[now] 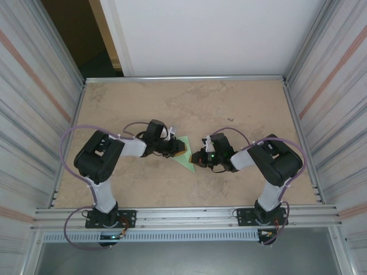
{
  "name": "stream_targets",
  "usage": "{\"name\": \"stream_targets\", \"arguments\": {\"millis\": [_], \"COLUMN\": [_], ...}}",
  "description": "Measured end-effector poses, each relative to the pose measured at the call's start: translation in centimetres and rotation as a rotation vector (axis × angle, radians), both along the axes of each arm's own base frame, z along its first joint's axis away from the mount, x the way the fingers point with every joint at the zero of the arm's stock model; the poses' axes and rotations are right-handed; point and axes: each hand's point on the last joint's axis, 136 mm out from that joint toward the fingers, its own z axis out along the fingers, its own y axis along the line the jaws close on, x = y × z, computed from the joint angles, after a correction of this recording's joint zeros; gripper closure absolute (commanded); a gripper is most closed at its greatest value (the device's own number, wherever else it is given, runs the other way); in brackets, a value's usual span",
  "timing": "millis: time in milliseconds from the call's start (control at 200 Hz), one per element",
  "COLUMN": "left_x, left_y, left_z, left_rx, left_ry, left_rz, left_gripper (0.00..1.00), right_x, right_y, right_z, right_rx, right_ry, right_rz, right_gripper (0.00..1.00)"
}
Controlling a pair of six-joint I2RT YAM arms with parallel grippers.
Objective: Fold a paper plane with a square sheet of paper (pick it up from the middle)
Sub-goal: Fourth fold the wing at the center of the table.
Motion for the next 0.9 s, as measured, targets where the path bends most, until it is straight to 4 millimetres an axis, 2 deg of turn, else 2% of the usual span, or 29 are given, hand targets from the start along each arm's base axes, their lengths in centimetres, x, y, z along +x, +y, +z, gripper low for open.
{"name": "stream_targets", "arguments": {"millis": [160,666,897], "left_x": [0.0,0.5,0.5], "left_y": [-0.1,-0.6,-0.7], "left_z": [-0.5,0.4,0.6], "left_rx": [0.003,-0.029,-0.03], "left_ry": [0.014,-0.014,-0.019], "left_rz": [-0.005,-0.014,-0.015], "left_gripper": [0.81,0.76,0.82], "right_x": [0.0,0.0,0.0], "right_y": [0.0,0.0,0.0], "right_z": [0.0,-0.1,-0.1], "right_rx": [-0.001,-0.007,-0.01], "right_ry": [0.001,0.017,0.022], "right_rz": [0.0,0.002,0.003], "right_gripper": [0.93,0.93,0.93]}}
